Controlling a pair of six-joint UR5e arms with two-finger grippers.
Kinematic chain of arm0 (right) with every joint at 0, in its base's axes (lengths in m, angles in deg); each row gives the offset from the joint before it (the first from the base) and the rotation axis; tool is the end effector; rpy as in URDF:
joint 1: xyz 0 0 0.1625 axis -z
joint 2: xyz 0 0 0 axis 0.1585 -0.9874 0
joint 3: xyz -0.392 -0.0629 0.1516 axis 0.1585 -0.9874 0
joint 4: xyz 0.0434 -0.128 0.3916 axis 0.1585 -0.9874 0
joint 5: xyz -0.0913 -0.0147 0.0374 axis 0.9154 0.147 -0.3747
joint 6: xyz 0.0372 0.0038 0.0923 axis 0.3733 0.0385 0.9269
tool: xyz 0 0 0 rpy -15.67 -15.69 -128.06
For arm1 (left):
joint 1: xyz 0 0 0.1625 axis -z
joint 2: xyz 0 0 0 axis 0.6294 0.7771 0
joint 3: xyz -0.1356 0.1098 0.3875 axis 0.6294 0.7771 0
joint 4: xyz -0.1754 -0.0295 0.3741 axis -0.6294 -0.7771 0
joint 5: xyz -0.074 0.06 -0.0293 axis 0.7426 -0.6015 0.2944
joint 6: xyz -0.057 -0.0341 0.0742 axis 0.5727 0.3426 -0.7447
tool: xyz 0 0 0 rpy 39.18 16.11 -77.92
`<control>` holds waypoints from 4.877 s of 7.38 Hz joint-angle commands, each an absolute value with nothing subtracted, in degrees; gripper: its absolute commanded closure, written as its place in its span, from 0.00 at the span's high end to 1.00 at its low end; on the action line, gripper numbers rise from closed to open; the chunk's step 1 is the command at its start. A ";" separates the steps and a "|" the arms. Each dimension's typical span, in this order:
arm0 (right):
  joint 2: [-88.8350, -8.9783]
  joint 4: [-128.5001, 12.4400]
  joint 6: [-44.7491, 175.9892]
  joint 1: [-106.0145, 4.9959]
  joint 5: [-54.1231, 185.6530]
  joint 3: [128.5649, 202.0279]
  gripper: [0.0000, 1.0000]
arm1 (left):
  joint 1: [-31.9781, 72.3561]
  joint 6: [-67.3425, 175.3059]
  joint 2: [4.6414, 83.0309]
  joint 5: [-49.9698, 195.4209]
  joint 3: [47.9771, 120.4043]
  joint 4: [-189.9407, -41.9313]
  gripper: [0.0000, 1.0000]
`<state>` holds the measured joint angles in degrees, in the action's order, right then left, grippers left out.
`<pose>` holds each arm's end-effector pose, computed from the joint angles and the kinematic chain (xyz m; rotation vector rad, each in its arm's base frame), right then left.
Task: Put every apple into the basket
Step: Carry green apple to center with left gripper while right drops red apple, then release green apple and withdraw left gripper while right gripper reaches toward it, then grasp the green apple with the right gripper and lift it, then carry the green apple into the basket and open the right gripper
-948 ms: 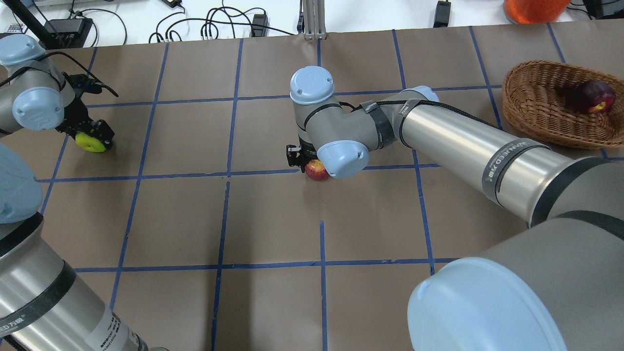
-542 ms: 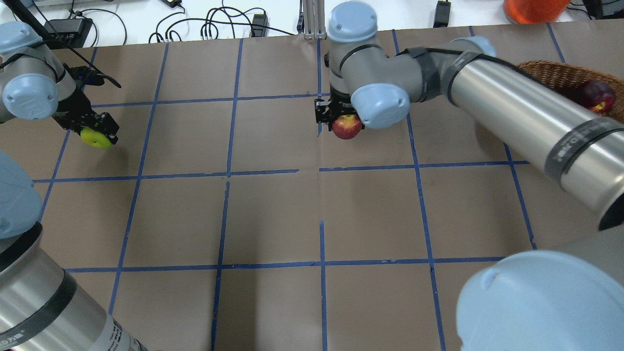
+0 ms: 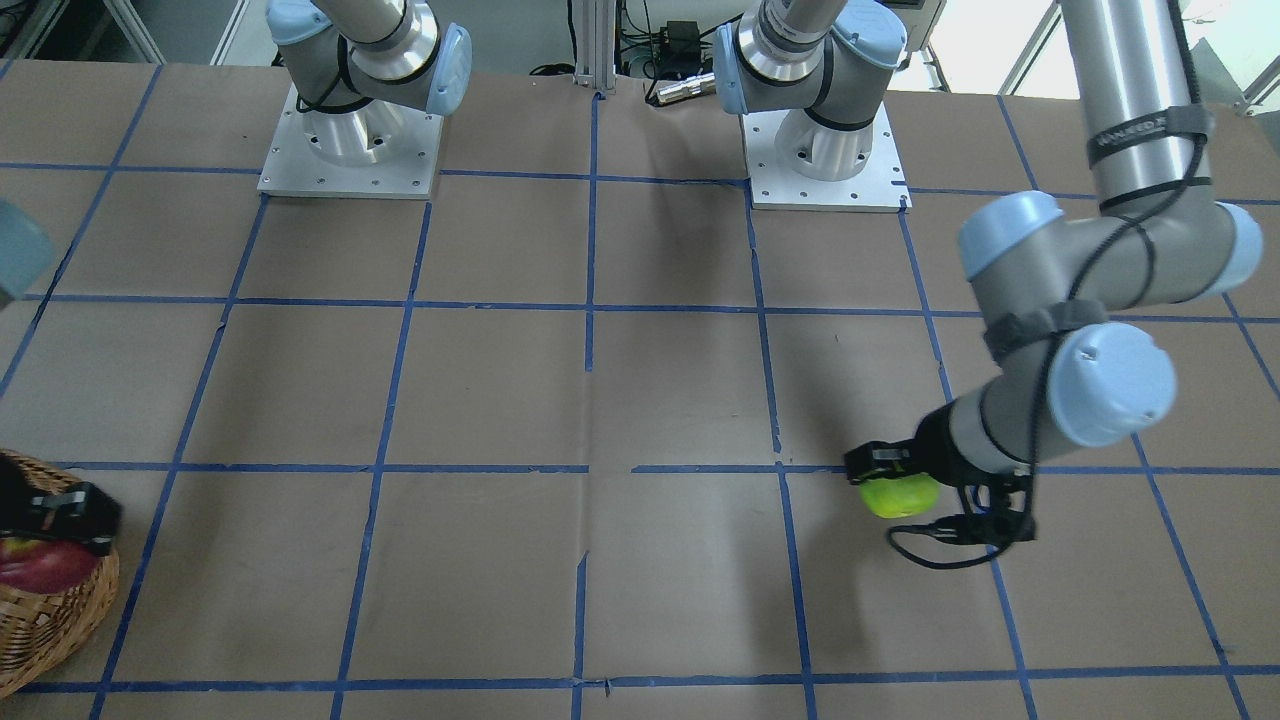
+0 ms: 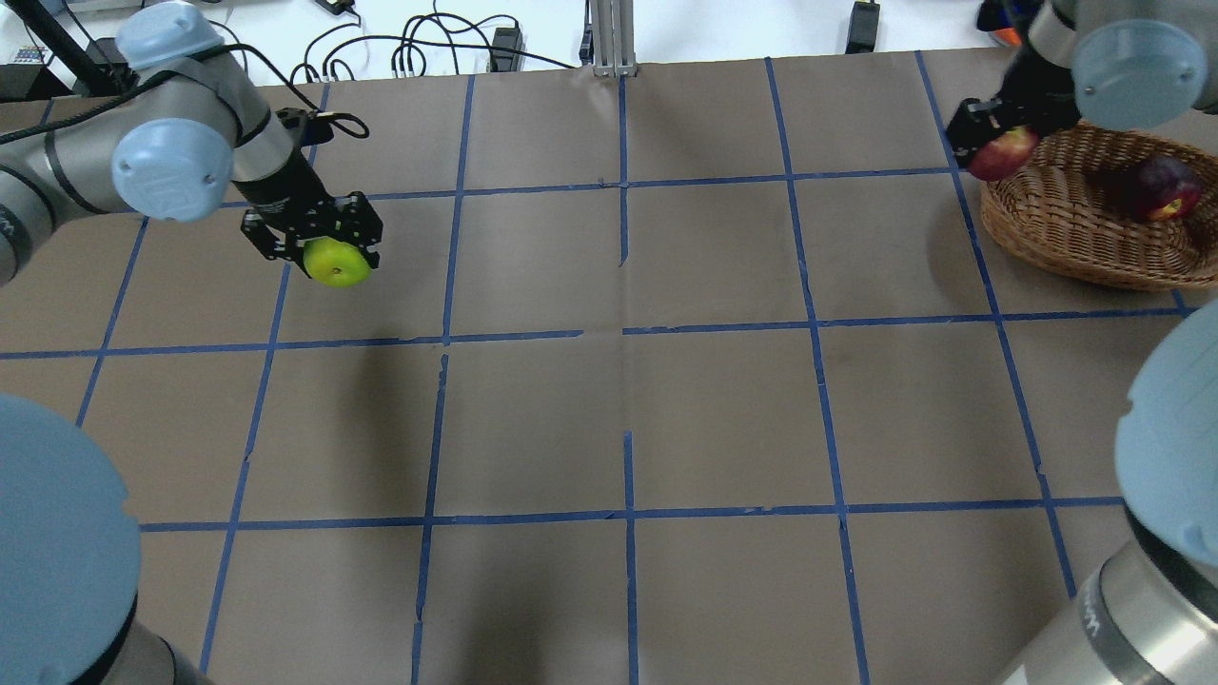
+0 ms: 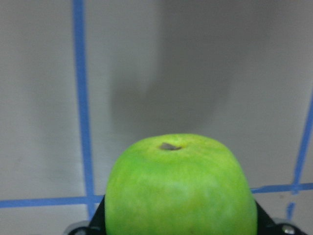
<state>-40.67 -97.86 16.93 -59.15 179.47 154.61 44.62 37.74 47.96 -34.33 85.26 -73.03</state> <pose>-0.1287 -0.6795 0.3092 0.2800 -3.0684 0.1339 -0.0728 -0.6187 0.2673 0.1387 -3.0409 -0.2342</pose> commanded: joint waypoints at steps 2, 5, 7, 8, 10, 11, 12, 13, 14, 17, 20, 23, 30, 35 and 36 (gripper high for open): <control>-33.08 -104.42 3.43 -48.38 182.02 154.57 0.20 | 66.23 67.46 50.15 -34.58 90.41 -51.09 0.21; -34.28 -98.31 3.85 -47.92 182.22 153.00 1.00 | 73.31 72.82 53.24 -34.85 92.01 -46.24 0.85; -34.56 -85.67 5.60 -50.97 181.69 143.11 1.00 | 73.40 72.30 53.60 -34.77 92.54 -47.11 1.00; -34.56 -79.43 8.57 -53.52 181.69 138.79 1.00 | 73.32 72.30 51.68 -34.85 92.36 -49.47 1.00; -35.78 -72.88 20.31 -62.63 181.51 137.52 1.00 | 73.14 72.30 45.37 -34.94 91.13 -60.08 1.00; -37.01 -72.52 25.42 -67.82 181.16 139.00 1.00 | 72.88 72.30 40.46 -35.29 91.13 -65.43 1.00; -37.54 -72.51 32.44 -72.48 176.81 141.19 1.00 | 72.27 71.25 35.63 -37.82 91.22 -70.45 1.00; -37.89 -72.69 40.34 -77.49 173.81 143.99 1.00 | 70.09 65.59 30.71 -39.32 91.39 -77.02 1.00; -38.07 -73.56 48.60 -82.50 173.60 145.85 1.00 | 66.15 60.48 26.13 -39.94 91.31 -82.48 1.00; -36.32 -83.72 67.58 -94.64 170.63 148.58 1.00 | 53.66 50.80 18.89 -39.00 91.40 -88.87 1.00; -32.46 -87.54 72.76 -99.95 171.40 149.90 1.00 | 51.34 44.96 19.66 -38.28 86.67 -89.12 1.00; -32.53 -87.63 72.50 -100.91 173.76 153.58 1.00 | 51.17 45.23 20.90 -38.54 84.29 -89.83 1.00; -35.33 -94.33 70.40 -98.14 178.88 153.62 0.00 | 51.17 44.97 27.58 -38.63 78.39 -87.12 1.00; -38.35 -76.98 21.89 -63.98 187.81 141.39 0.00 | 51.17 45.05 26.97 -38.81 80.41 -86.84 1.00; -37.03 -79.00 15.70 -59.13 188.10 141.47 0.00 | 51.17 45.05 26.88 -38.81 80.41 -86.84 1.00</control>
<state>-38.35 -77.20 25.69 -66.16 186.39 141.96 51.16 45.04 27.06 -38.80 80.30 -86.80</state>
